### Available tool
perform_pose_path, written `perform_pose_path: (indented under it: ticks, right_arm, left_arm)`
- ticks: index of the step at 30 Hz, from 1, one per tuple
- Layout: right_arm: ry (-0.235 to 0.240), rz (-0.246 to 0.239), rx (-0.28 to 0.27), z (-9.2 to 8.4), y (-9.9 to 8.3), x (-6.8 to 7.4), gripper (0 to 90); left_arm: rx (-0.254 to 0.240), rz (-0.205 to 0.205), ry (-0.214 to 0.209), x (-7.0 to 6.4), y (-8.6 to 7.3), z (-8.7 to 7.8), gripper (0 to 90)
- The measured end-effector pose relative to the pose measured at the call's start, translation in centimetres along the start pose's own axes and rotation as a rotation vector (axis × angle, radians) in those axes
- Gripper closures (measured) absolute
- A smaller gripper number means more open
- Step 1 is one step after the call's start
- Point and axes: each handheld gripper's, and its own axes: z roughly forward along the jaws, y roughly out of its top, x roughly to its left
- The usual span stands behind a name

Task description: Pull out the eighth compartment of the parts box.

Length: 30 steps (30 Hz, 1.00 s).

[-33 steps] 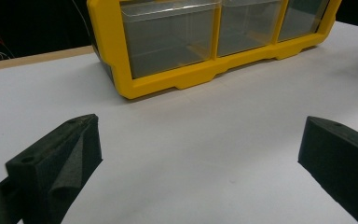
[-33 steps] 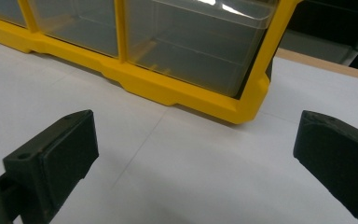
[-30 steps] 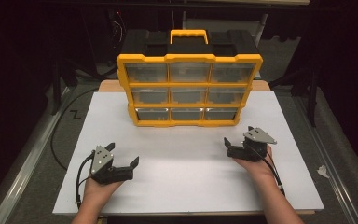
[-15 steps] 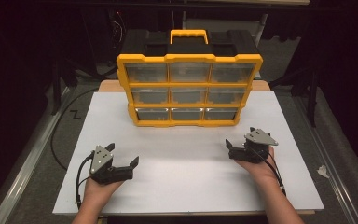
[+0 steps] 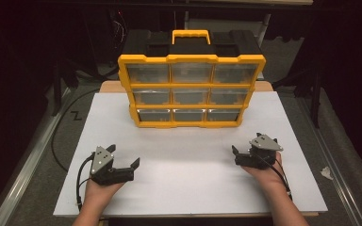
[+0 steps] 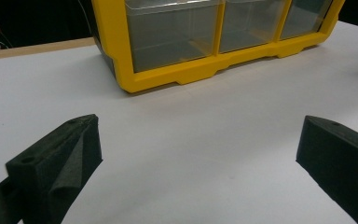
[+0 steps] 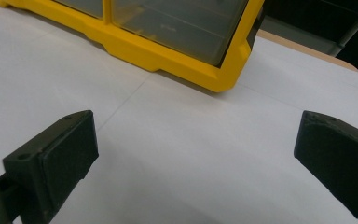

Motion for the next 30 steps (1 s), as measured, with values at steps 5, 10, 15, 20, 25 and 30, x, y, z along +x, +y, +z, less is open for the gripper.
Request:
perform_pose_path:
  ticks: [5, 10, 15, 20, 25, 30]
  right_arm:
    - [-0.003, -0.035, 0.003, 0.0, 0.0, 0.3, 0.9]
    - [-0.009, -0.073, 0.013, 0.1, 0.0, 0.4, 0.9]
    - [-0.021, -0.112, 0.022, 0.1, 0.0, 0.6, 0.9]
    - [-0.028, -0.151, 0.035, 0.1, 0.0, 1.1, 0.9]
    - [-0.039, -0.214, 0.043, 0.2, 0.0, 1.6, 0.9]
    - [-0.055, -0.272, 0.049, 0.1, 0.2, 2.1, 0.9]
  left_arm:
    - [-0.013, 0.024, 0.006, -0.3, -0.1, 0.0, 0.8]
    - [-0.013, 0.028, 0.004, -0.3, -0.2, 0.1, 0.8]
    - [-0.02, 0.03, 0.006, -0.4, -0.2, 0.2, 0.3]
    - [-0.027, 0.03, 0.01, -0.4, -0.2, 0.1, 0.3]
    - [-0.032, 0.03, 0.019, -0.3, -0.2, 0.1, 0.3]
    - [-0.038, 0.033, 0.03, -0.3, -0.2, 0.1, 0.3]
